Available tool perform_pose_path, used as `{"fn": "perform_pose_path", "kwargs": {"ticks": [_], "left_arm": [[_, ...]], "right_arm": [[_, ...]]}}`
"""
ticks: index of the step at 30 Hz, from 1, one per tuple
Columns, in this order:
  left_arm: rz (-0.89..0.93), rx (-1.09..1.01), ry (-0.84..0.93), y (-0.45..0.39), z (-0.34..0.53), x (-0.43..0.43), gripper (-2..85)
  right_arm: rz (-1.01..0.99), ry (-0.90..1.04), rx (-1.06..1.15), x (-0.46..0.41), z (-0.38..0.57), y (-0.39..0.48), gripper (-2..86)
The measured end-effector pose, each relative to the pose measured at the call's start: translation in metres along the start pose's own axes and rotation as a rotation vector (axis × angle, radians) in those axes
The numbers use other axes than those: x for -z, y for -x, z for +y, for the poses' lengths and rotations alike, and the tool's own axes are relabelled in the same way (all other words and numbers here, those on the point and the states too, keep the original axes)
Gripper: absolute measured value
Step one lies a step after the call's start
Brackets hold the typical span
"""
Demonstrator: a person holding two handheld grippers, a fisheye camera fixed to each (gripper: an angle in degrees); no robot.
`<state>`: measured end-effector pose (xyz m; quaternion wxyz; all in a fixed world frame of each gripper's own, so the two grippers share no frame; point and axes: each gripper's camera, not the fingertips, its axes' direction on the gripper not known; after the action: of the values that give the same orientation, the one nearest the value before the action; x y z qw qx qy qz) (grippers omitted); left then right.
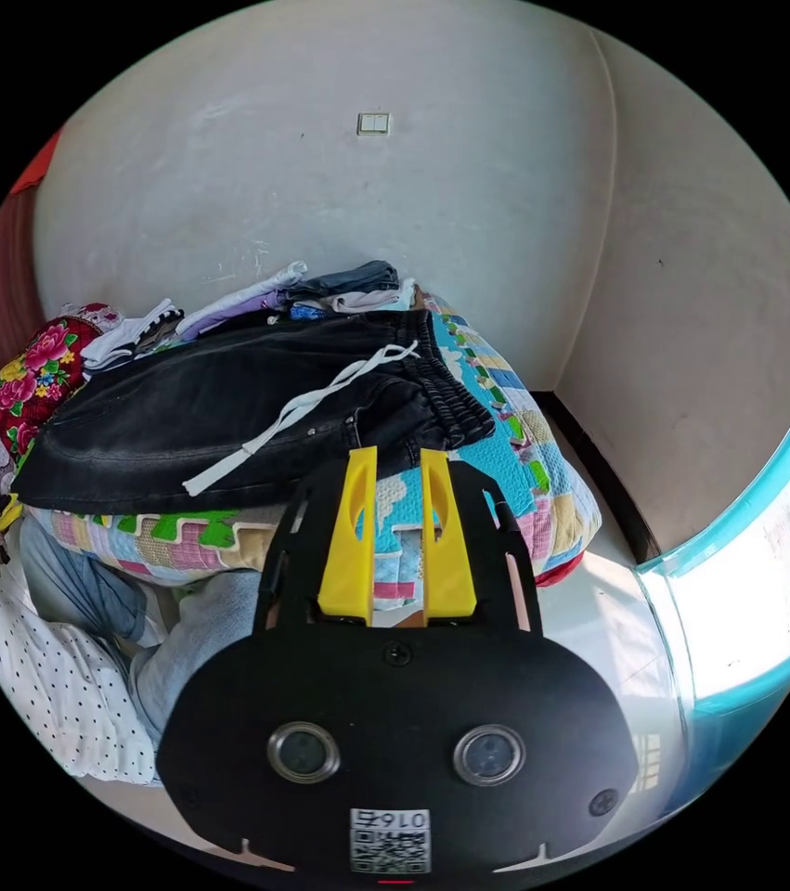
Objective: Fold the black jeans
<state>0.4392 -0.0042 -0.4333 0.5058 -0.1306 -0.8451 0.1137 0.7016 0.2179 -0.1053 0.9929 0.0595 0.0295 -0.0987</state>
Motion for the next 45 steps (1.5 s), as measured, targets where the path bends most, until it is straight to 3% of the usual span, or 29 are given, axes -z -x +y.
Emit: {"fn": "perform_pose_path", "kwargs": {"ticks": [8,13,22,28,31,45], "left_arm": [[0.024,-0.068,-0.056,0.010,0.038,-0.027,7.5],[-0.021,-0.134,-0.072,0.011,0.053,-0.049,1.2],[0.000,-0.245,-0.089,0.019,0.072,-0.084,-0.9],[0.014,-0.250,-0.085,0.031,0.078,-0.109,-1.0],[0.011,-0.250,-0.082,0.038,0.081,-0.121,-1.0],[0.076,-0.263,-0.080,0.064,0.062,-0.179,-1.0]], "right_arm": [[-0.008,0.031,0.032,-0.012,-0.005,-0.009,7.6],[-0.019,0.056,0.026,-0.023,-0.006,-0.023,7.7],[-0.138,0.123,-0.246,-0.043,-0.009,-0.102,10.9],[-0.421,0.040,-0.544,-0.060,-0.002,-0.182,11.4],[-0.456,0.065,-0.668,-0.080,0.002,-0.212,10.9],[-0.482,0.050,-0.687,-0.108,-0.018,-0.257,3.6]]}}
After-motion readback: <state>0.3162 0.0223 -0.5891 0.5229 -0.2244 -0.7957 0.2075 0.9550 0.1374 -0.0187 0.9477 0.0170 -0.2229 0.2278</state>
